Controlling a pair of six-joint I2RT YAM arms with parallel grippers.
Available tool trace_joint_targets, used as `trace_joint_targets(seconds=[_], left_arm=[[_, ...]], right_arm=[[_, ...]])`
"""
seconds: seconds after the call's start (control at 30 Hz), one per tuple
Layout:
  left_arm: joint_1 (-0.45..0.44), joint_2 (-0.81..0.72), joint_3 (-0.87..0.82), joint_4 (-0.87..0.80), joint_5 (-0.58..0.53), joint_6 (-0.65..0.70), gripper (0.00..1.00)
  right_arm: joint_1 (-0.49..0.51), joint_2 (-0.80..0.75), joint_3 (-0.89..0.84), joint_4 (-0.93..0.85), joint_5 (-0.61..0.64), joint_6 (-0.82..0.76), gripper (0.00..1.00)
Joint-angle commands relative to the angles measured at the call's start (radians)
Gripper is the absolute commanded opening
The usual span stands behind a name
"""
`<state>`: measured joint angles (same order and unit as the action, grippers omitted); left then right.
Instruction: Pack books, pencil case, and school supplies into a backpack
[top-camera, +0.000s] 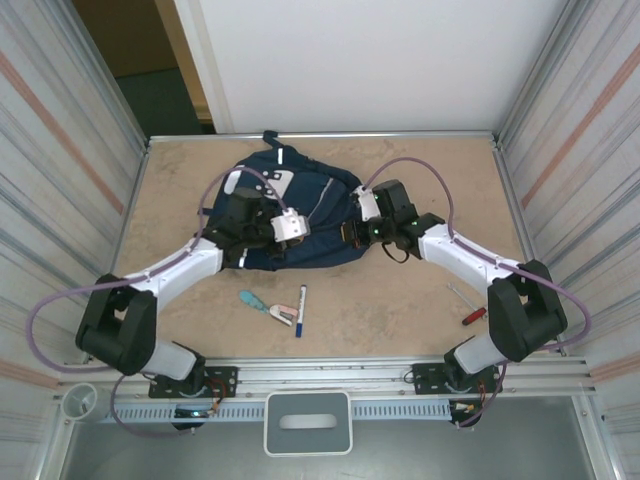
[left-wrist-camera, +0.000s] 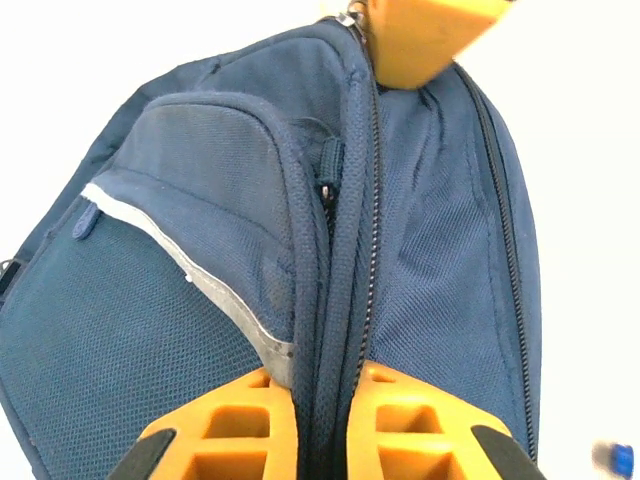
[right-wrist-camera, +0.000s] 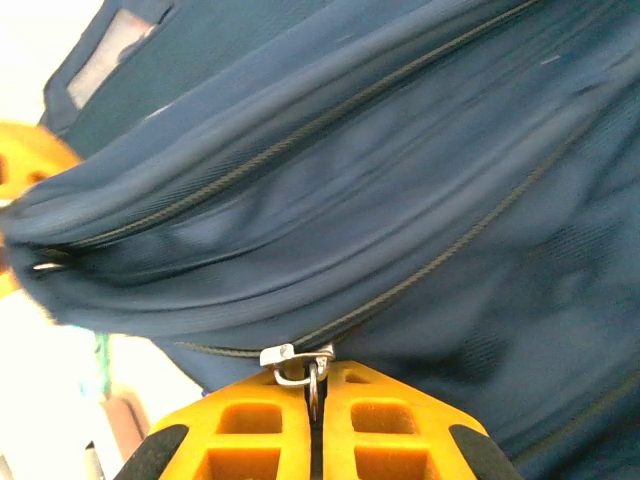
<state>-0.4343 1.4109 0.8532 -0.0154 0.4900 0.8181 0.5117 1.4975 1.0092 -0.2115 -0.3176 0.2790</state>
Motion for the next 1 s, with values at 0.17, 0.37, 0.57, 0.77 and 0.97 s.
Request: trace_joint_targets(seconds=[0.17,0.37,0.57,0.77,0.97], left_arm=[[0.137,-0.123,-0.075,0.05,0.035,-0.126,0.25],[0.047,-0.196,-0.094,0.028,-0.01,-0.194,0.63],[-0.141,-0.152,-0.031,-0.036,-0.197,-0.116,0.71],[-0.169,-0.034,0.041,-0.067,-0.302,-0.057,0.47],[-0.084,-0.107,0.009,-0.014,-0.123,-0.057,0.06]], right_arm=[[-0.018,0.051,0.091,-0.059,0.074,0.015,0.0],[0.039,0.032,0.097,-0.008,0.006,0.019,0.0],[0.075,-0.005,0.094,0.021,-0.055,0.05,0.0],[0.098,-0.061,0.065,0.062,-0.118,0.086,0.0],[0.028,-0.051,0.047,-0.018,-0.032,0.071,0.0]])
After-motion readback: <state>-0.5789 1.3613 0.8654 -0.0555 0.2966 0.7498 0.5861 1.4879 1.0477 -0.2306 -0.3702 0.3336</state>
